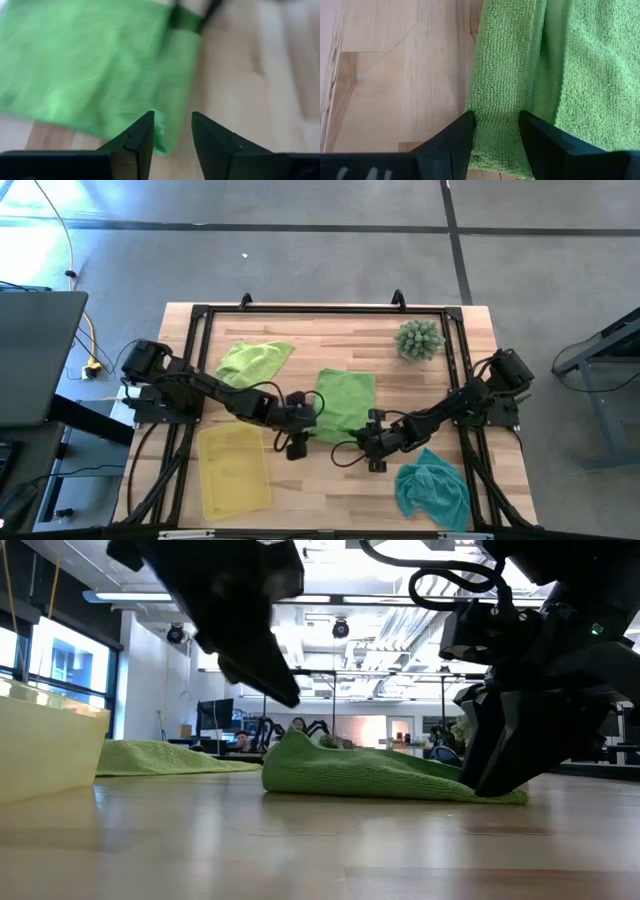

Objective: Roll microfiber towels into tight, uniform cylinder then place into a basket
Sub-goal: Roll the green microfiber towel

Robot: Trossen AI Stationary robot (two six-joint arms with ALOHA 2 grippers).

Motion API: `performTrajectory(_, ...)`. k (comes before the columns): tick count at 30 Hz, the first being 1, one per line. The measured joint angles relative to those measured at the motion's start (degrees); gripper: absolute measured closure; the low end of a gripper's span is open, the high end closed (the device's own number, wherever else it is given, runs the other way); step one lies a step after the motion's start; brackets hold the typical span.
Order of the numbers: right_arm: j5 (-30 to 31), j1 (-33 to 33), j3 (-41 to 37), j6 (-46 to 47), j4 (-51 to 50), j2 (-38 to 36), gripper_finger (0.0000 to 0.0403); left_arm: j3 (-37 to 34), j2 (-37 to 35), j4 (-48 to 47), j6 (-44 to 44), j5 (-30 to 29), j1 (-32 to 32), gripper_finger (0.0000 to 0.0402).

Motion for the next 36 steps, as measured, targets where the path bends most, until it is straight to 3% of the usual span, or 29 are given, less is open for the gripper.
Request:
performTrajectory(7, -0.2, 0.0, -0.1, 0.0, 0.2, 0.1, 0.0246, 0.0, 4.6, 8.1, 13.9, 1.7, -2.5, 0.0270)
performTrajectory(20, -0.2, 0.0, -0.2, 2.8, 0.5, 0.1, 0.0247, 0.0, 10.3, 7.9, 17.0, -1.9, -1.0, 0.0233)
performTrajectory(36, -0.3, 0.0, -0.2, 2.8, 0.7, 0.1, 0.0247, 0.0, 10.3, 2.4, 16.1, -4.2, 1.3, 0.0242)
